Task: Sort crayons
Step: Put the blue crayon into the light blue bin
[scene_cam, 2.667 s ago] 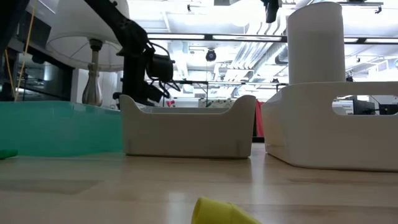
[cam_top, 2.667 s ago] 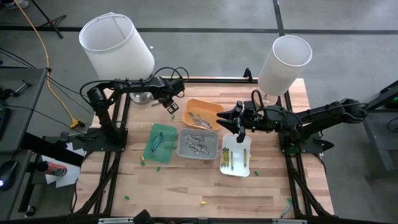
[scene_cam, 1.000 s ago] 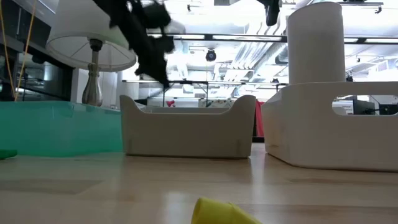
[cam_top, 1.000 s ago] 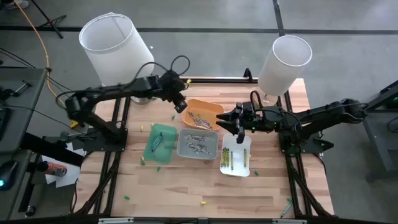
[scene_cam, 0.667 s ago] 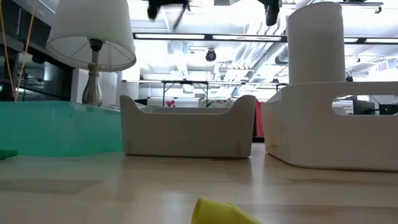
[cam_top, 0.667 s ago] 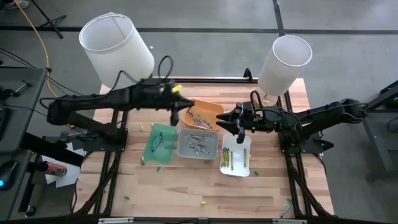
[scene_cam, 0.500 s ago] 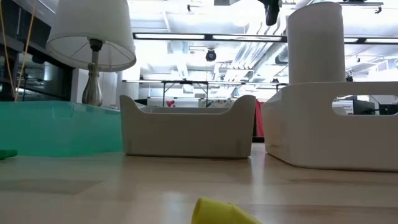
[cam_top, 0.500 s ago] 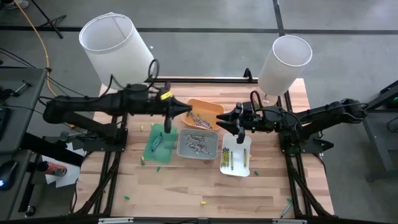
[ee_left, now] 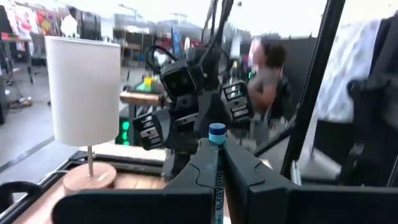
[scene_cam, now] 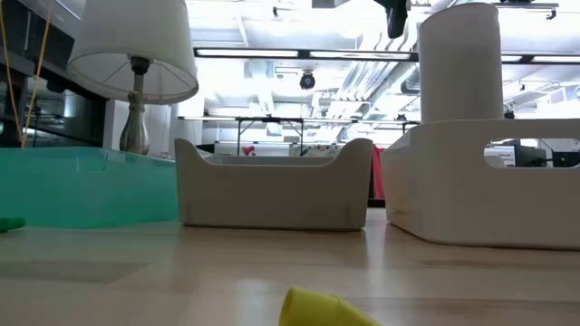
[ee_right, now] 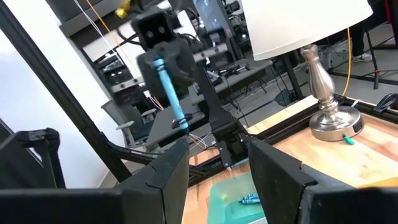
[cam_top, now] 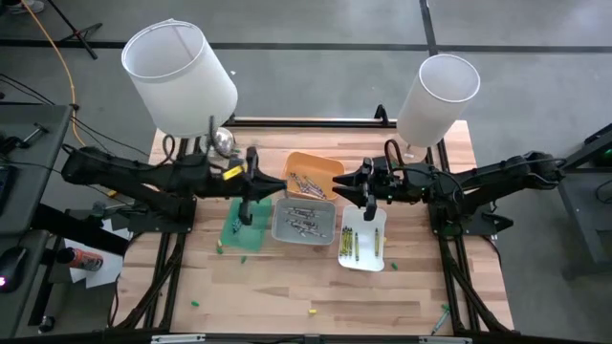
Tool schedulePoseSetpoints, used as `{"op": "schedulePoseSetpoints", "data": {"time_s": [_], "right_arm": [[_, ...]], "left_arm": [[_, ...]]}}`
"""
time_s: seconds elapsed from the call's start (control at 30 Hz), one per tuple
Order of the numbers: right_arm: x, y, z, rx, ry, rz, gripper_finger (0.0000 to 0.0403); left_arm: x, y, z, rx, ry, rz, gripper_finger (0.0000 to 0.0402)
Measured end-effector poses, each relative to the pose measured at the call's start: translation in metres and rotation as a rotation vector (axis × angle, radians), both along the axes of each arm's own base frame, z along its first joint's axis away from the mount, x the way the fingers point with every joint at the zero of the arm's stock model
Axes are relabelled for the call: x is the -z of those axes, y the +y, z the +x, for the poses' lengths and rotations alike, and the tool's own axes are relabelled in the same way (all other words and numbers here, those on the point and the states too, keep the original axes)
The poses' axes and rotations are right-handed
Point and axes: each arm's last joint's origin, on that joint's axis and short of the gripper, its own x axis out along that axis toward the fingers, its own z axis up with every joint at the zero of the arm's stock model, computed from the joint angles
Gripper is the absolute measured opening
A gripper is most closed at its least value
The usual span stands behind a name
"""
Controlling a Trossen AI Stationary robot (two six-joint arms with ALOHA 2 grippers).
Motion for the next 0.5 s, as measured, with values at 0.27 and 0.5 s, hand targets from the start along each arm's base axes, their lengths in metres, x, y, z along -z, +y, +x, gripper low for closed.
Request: {"op": "schedulePoseSetpoints", "data": {"time_s": [0.27, 0.5], "right_arm": [[0.000, 0.000, 0.000, 0.000, 0.005, -0.001, 0.0160], [0.002, 0.000, 0.000, -0.003, 0.015, -0.002, 0.0160]], "left_arm": [[0.037, 0.005, -0.053, 0.090, -0.133, -0.144, 0.0000], [0.046, 0.003, -0.081, 0.170, -0.183, -0.218, 0.0000]]}}
